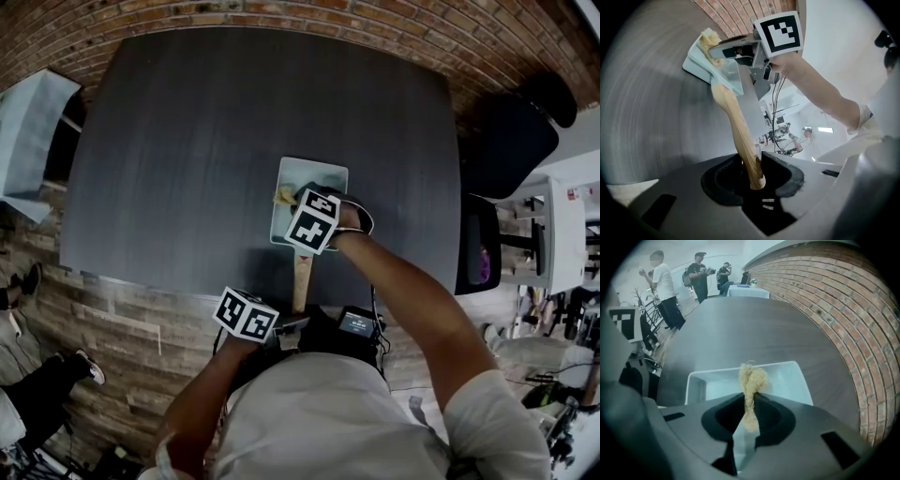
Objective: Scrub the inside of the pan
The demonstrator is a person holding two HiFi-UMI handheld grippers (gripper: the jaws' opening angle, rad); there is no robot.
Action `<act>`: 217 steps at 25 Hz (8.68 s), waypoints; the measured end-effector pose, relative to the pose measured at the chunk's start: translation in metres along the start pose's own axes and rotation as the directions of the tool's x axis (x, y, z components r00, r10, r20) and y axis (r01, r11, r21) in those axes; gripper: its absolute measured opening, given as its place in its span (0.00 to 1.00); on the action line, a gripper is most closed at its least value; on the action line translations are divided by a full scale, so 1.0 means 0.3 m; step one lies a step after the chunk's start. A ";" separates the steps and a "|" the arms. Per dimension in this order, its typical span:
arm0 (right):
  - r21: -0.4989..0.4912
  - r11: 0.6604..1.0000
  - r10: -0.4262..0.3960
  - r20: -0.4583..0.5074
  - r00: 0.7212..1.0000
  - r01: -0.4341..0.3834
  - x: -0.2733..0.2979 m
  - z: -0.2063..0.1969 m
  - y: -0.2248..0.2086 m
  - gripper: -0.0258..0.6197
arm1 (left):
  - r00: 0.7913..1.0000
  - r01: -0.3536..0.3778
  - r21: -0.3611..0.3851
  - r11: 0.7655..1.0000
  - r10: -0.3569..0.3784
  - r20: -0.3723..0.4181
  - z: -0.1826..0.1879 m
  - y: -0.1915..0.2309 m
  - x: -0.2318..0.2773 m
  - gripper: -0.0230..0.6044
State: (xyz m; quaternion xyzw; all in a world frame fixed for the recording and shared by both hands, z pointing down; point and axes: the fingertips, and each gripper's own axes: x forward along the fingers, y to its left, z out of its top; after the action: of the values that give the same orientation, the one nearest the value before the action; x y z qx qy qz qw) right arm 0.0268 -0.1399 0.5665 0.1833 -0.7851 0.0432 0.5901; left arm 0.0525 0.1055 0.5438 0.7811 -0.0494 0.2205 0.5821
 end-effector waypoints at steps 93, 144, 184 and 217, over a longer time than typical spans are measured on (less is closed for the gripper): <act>-0.168 0.952 0.226 -0.185 0.957 -0.257 -0.026 -0.069 0.189 0.13 | 0.975 0.026 -0.125 0.992 0.002 0.222 0.091 0.030 0.028 0.24; -0.200 0.980 -0.061 -0.274 0.960 0.005 -0.010 -0.198 -0.207 0.13 | 0.903 0.062 -0.301 0.951 0.076 0.424 0.209 0.083 0.004 0.16; 0.402 0.764 0.578 -0.076 0.813 -0.506 -0.093 -0.250 0.204 0.13 | 0.903 0.104 -0.307 0.946 0.040 0.428 0.206 0.080 0.002 0.16; 0.606 0.468 0.534 0.386 0.752 -0.643 -0.067 -0.047 0.264 0.13 | 0.983 0.132 -0.190 0.973 -0.103 0.153 0.123 0.027 0.066 0.15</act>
State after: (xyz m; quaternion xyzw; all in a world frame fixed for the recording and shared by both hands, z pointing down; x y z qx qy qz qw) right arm 0.0175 -0.0575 0.5637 0.1152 -0.7587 0.5286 0.3628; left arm 0.0782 0.0722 0.5507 0.7340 -0.0660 0.1235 0.6646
